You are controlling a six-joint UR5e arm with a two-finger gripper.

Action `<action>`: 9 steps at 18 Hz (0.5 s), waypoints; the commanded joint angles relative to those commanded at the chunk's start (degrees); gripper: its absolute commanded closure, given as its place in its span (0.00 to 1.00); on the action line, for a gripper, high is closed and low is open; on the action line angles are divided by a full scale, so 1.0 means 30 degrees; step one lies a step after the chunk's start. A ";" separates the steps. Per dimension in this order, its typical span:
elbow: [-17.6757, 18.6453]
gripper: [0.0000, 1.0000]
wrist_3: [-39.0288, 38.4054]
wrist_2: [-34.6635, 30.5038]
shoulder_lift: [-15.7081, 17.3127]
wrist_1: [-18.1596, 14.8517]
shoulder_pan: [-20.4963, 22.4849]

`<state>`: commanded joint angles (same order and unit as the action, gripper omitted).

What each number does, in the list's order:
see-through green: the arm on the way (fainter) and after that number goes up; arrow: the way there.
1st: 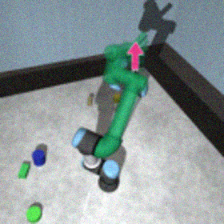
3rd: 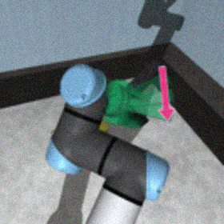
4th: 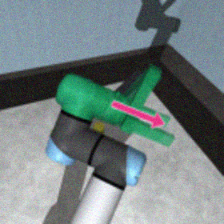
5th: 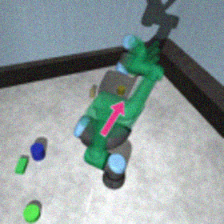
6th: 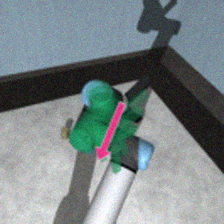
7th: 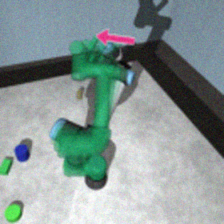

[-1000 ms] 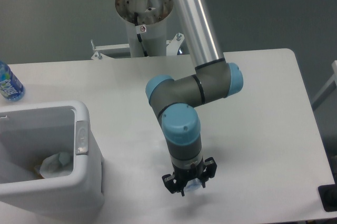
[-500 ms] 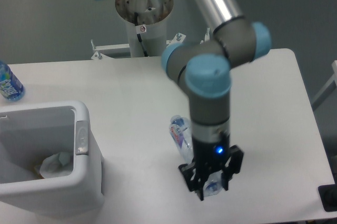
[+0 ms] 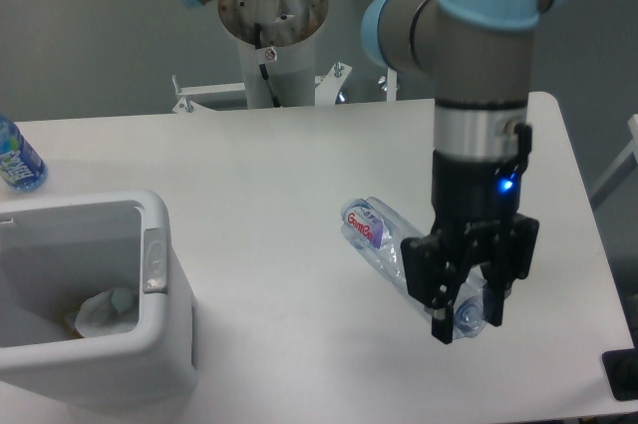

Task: Place the trash in the trash can
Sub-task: 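Lift the bottle and carry it over the trash bin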

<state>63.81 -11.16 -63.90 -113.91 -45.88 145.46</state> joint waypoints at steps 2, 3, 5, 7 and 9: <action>0.0057 0.61 -0.0090 0.0001 0.0206 0.0000 -0.0204; 0.0058 0.61 -0.0090 0.0001 0.0235 0.0000 -0.0379; 0.0057 0.61 -0.0090 0.0001 0.0410 0.0029 -0.0935; 0.0057 0.61 -0.0003 -0.0028 0.0557 0.0117 -0.1579; 0.0028 0.61 0.0028 -0.0057 0.0558 0.0117 -0.2165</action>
<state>63.90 -11.07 -64.07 -112.24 -45.53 138.96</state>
